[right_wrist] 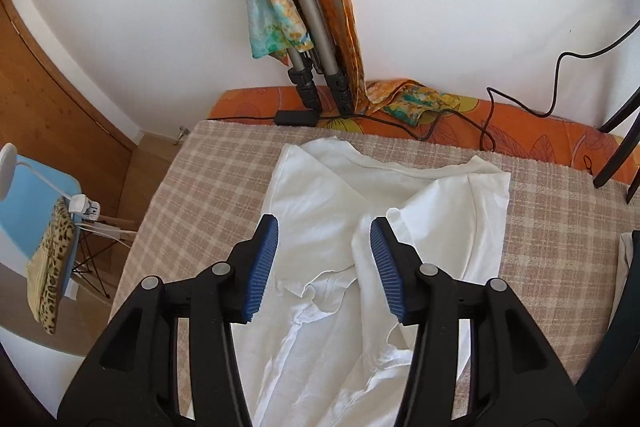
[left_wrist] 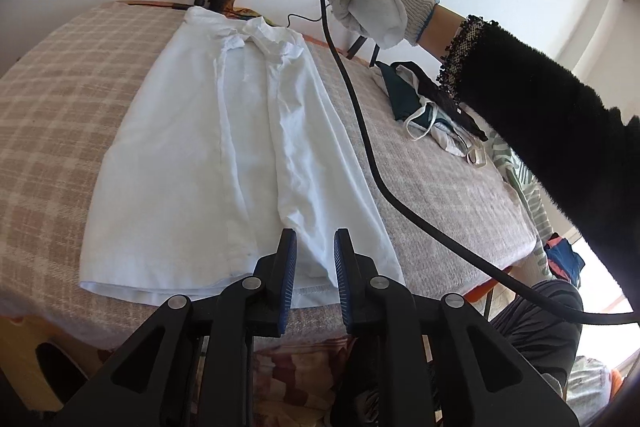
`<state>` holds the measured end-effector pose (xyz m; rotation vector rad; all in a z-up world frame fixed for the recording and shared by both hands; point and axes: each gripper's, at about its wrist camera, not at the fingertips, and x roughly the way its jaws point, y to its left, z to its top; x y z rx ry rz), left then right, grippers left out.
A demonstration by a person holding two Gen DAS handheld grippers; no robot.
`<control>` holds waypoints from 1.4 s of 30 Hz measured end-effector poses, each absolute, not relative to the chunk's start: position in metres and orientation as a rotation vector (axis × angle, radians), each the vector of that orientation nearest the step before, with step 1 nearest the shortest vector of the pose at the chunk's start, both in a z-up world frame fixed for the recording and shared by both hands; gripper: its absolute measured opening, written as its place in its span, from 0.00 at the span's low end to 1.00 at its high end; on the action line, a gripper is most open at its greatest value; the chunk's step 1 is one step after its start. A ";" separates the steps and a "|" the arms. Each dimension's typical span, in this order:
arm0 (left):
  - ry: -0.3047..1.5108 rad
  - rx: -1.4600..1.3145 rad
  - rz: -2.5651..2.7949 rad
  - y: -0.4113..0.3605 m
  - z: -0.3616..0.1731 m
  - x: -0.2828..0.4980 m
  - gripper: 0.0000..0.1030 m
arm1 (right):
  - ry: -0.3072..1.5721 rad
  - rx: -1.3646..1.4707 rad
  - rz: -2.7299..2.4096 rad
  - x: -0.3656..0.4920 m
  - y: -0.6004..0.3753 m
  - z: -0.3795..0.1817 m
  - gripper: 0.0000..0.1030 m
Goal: Fold small clothes
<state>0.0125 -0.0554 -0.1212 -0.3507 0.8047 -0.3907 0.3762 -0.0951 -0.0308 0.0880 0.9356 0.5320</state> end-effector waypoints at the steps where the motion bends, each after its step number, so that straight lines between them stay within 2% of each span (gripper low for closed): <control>1: 0.800 -0.342 -0.383 -0.052 -0.119 0.011 0.17 | 0.928 0.080 0.509 0.375 -0.103 -0.028 0.49; 6: 0.782 -0.343 -0.346 -0.030 -0.115 0.020 0.17 | 1.026 -0.027 0.387 0.386 -0.117 -0.059 0.43; 11: 0.777 -0.367 -0.303 -0.016 -0.119 0.028 0.17 | 1.129 -0.070 0.358 0.385 -0.118 -0.107 0.42; 13: 0.779 -0.362 -0.297 -0.015 -0.122 0.030 0.17 | 1.151 -0.068 0.358 0.383 -0.119 -0.117 0.34; 15: 0.781 -0.358 -0.296 -0.014 -0.123 0.030 0.17 | 1.171 -0.076 0.359 0.382 -0.117 -0.122 0.07; 18: 0.783 -0.355 -0.298 -0.014 -0.124 0.029 0.17 | 1.160 -0.097 0.356 0.379 -0.113 -0.121 0.03; 27: 0.771 -0.371 -0.281 -0.010 -0.122 0.024 0.17 | 1.124 0.008 0.443 0.379 -0.088 -0.098 0.02; 34: 0.776 -0.367 -0.275 -0.012 -0.121 0.024 0.17 | 1.190 0.014 0.500 0.385 -0.059 -0.120 0.02; 37: 0.759 -0.367 -0.265 -0.008 -0.114 0.021 0.17 | 1.165 0.069 0.512 0.380 -0.071 -0.112 0.03; 38: 0.755 -0.365 -0.263 -0.005 -0.112 0.022 0.17 | 1.148 0.078 0.510 0.377 -0.078 -0.105 0.08; 39: 0.754 -0.366 -0.263 -0.003 -0.110 0.021 0.17 | 1.129 0.092 0.507 0.372 -0.087 -0.096 0.18; 40: 0.756 -0.369 -0.267 0.000 -0.109 0.021 0.17 | 1.101 0.106 0.501 0.364 -0.097 -0.085 0.24; 41: 0.757 -0.371 -0.272 0.003 -0.107 0.022 0.17 | 1.063 0.110 0.498 0.353 -0.108 -0.074 0.29; 42: 0.762 -0.365 -0.277 0.004 -0.106 0.022 0.17 | 1.033 0.102 0.497 0.340 -0.117 -0.064 0.29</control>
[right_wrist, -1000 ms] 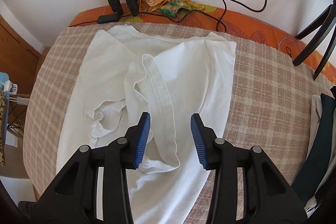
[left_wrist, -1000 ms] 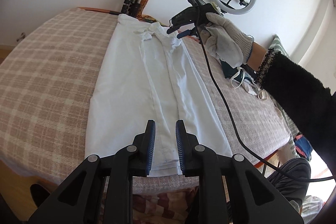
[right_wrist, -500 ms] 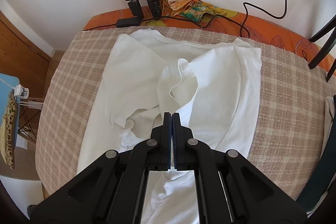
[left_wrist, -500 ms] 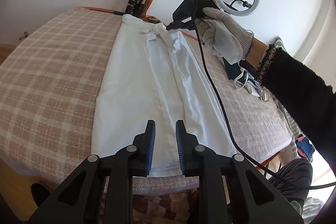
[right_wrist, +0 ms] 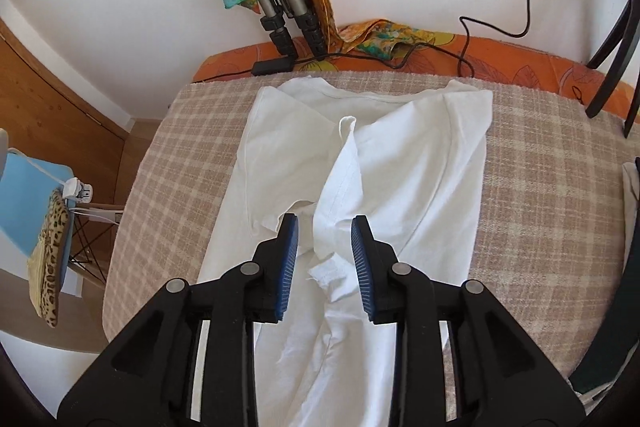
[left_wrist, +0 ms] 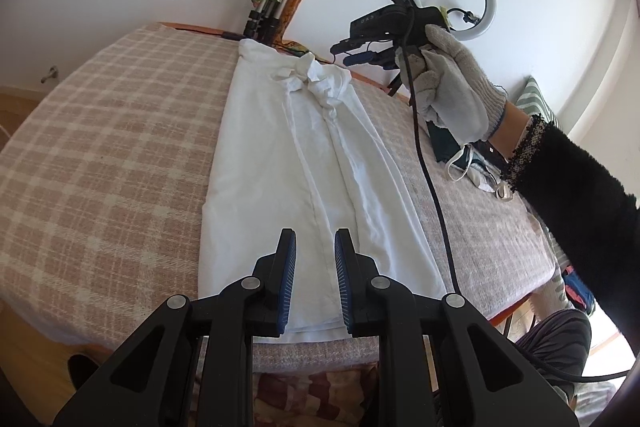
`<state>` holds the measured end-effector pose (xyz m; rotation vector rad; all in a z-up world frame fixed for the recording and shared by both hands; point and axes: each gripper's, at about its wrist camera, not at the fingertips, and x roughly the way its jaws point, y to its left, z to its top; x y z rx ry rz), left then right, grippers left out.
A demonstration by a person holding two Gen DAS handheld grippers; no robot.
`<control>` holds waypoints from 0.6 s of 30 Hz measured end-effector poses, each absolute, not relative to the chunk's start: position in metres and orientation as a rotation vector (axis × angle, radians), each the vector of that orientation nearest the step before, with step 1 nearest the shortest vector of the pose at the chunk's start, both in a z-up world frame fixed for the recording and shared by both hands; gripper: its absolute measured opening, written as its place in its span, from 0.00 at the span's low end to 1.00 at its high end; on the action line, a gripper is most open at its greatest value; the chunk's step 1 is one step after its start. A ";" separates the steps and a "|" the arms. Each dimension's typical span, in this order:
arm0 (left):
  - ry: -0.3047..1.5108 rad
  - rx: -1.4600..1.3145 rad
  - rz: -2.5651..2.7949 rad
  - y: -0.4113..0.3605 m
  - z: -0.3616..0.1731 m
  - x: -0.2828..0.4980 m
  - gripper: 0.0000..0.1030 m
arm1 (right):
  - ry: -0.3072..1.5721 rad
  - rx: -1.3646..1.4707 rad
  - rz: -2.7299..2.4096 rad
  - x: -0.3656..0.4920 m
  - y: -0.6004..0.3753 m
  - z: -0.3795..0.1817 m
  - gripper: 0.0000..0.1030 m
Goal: Fold small clothes
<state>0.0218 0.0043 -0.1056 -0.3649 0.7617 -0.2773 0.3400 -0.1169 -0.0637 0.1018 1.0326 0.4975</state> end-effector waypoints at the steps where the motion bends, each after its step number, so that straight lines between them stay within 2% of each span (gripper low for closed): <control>1: 0.771 -0.355 -0.287 0.005 -0.104 0.023 0.17 | 1.015 0.089 0.489 0.326 -0.126 -0.055 0.29; 6: 0.831 -0.345 -0.327 0.015 -0.098 0.032 0.18 | 1.012 0.068 0.526 0.236 -0.156 -0.045 0.29; 9: 0.857 -0.319 -0.312 0.024 -0.098 0.037 0.36 | 1.028 -0.005 0.565 0.175 -0.149 -0.059 0.29; 18: 0.939 -0.327 -0.304 0.044 -0.111 0.048 0.36 | 0.980 -0.220 0.701 0.035 -0.097 -0.106 0.31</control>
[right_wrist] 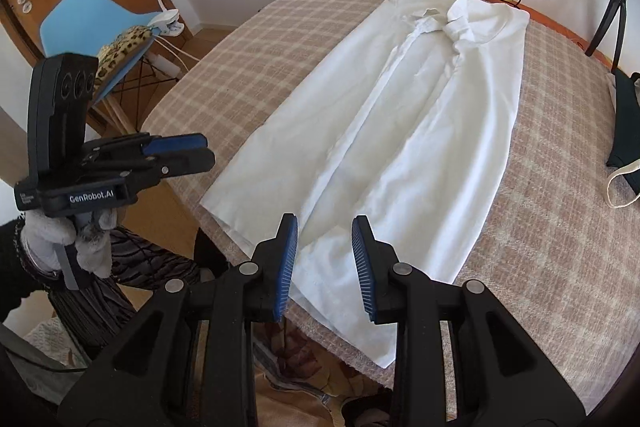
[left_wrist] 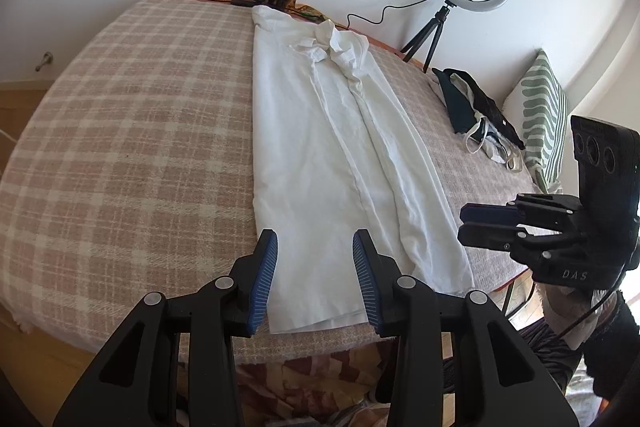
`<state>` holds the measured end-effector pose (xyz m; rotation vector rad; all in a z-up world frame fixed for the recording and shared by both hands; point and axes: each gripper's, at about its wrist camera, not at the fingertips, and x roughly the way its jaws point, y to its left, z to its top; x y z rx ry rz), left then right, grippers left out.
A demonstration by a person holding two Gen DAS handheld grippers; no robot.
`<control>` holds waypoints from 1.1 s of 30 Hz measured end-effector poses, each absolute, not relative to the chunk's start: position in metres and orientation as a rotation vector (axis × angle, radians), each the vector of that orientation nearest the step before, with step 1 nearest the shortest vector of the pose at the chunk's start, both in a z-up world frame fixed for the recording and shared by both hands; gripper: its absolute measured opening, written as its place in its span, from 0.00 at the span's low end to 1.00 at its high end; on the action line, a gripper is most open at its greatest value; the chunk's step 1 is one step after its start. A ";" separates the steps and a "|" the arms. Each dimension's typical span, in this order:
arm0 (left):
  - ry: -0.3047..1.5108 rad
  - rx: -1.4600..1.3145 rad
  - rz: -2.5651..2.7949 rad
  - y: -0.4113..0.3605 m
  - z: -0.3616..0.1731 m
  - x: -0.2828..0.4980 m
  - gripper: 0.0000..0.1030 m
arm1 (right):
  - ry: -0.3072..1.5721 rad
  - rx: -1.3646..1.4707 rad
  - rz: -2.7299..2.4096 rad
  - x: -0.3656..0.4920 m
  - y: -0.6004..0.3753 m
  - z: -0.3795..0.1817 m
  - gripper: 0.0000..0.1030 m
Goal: Fold small clothes
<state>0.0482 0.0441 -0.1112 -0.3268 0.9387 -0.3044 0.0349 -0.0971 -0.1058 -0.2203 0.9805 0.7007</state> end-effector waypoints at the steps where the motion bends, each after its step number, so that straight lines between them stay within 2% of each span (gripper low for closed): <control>1: 0.942 -0.320 -0.298 0.045 -0.113 0.048 0.36 | 0.951 -0.277 0.684 0.026 -0.091 -0.110 0.34; 2: 0.948 -0.316 -0.293 0.045 -0.116 0.049 0.36 | 0.933 -0.324 0.676 0.019 -0.085 -0.115 0.42; 3: 0.957 -0.319 -0.289 0.046 -0.119 0.049 0.36 | 0.930 -0.352 0.671 0.015 -0.081 -0.120 0.44; 9: 1.007 -0.384 -0.249 0.060 -0.136 0.046 0.36 | 0.886 -0.527 0.647 -0.002 -0.062 -0.144 0.43; 10: 1.009 -0.388 -0.245 0.062 -0.137 0.046 0.36 | 0.874 -0.566 0.627 -0.004 -0.059 -0.147 0.42; 12: 1.003 -0.387 -0.237 0.064 -0.136 0.045 0.36 | 0.872 -0.591 0.618 -0.005 -0.057 -0.154 0.20; 15: 0.999 -0.374 -0.235 0.063 -0.136 0.046 0.36 | 0.868 -0.601 0.597 -0.003 -0.058 -0.157 0.09; 20: 1.008 -0.367 -0.232 0.060 -0.139 0.046 0.36 | 0.872 -0.531 0.709 -0.006 -0.066 -0.148 0.04; 25: 1.008 -0.368 -0.227 0.062 -0.139 0.048 0.36 | 0.877 -0.527 0.725 -0.007 -0.067 -0.147 0.04; 29: 1.029 -0.394 -0.252 0.064 -0.142 0.047 0.36 | 0.919 -0.384 0.773 0.001 -0.090 -0.132 0.08; 31: 1.047 -0.408 -0.270 0.065 -0.146 0.046 0.36 | 0.912 -0.308 0.745 0.004 -0.109 -0.122 0.20; 32: 1.056 -0.416 -0.278 0.066 -0.148 0.046 0.36 | 0.908 -0.271 0.713 0.006 -0.121 -0.119 0.32; 33: 1.064 -0.423 -0.286 0.066 -0.149 0.045 0.36 | 0.910 -0.235 0.674 0.009 -0.134 -0.118 0.40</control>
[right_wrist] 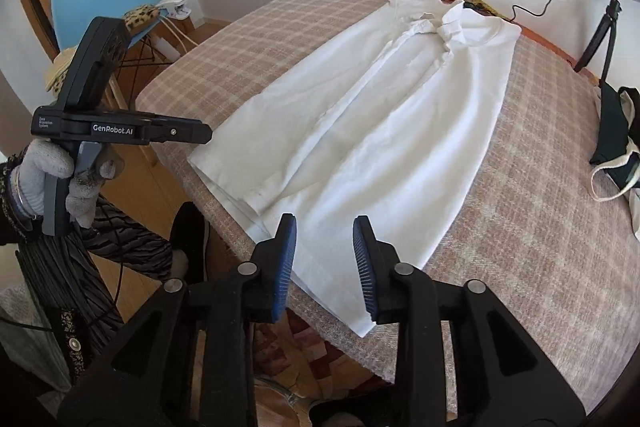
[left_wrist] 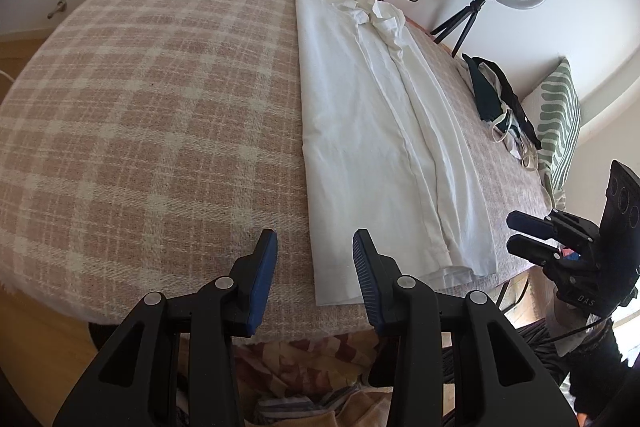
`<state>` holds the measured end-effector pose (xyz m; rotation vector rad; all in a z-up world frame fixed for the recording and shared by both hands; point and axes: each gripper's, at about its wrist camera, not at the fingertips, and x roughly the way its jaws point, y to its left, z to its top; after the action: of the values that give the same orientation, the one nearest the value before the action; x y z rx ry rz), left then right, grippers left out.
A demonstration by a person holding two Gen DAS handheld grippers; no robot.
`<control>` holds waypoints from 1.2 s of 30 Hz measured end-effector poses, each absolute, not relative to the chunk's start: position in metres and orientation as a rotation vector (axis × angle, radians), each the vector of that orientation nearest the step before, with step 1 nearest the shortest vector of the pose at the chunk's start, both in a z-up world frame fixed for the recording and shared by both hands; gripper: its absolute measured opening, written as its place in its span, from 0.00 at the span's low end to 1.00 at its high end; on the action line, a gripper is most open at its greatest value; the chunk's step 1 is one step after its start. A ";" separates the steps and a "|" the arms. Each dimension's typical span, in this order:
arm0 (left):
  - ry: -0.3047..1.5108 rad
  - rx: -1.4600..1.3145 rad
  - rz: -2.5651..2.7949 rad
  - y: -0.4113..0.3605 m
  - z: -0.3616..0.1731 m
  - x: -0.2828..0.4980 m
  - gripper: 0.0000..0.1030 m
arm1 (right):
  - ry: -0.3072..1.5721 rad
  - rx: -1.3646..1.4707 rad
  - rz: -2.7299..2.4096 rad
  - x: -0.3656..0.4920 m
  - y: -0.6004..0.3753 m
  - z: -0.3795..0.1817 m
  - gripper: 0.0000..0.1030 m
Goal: Fold small clothes
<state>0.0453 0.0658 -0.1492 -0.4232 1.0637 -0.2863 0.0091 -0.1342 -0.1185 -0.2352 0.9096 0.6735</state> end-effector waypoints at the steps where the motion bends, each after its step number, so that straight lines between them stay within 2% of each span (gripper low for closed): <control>1: 1.069 -0.428 -0.292 0.066 -0.151 0.045 0.36 | 0.926 -0.197 0.635 0.013 -0.147 -0.121 0.40; 8: 1.086 -0.491 -0.373 0.067 -0.155 0.042 0.32 | 1.132 0.141 0.588 0.042 -0.213 -0.158 0.40; 10: 1.109 -0.501 -0.396 0.065 -0.159 0.044 0.08 | 1.152 0.176 0.611 0.043 -0.213 -0.165 0.40; 13: 1.107 -0.501 -0.401 0.064 -0.160 0.045 0.04 | 1.149 0.159 0.645 0.042 -0.204 -0.167 0.40; 14: 1.102 -0.501 -0.407 0.064 -0.159 0.045 0.04 | 1.149 0.142 0.658 0.041 -0.199 -0.167 0.39; 17: 1.083 -0.522 -0.413 0.066 -0.152 0.043 0.03 | 1.159 0.068 0.661 0.039 -0.182 -0.171 0.05; 21: 1.039 -0.525 -0.425 0.073 -0.138 0.035 0.03 | 1.139 0.159 0.703 0.033 -0.195 -0.163 0.04; 27: 1.104 -0.551 -0.397 0.077 -0.160 0.038 0.03 | 1.176 0.175 0.673 0.036 -0.200 -0.177 0.03; 36: 1.043 -0.541 -0.419 0.072 -0.138 0.043 0.03 | 1.143 0.353 0.736 0.044 -0.224 -0.168 0.03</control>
<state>0.0435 0.0721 -0.1379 -0.5409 1.0432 -0.4187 0.0439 -0.2240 -0.1675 0.3527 1.1431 0.7358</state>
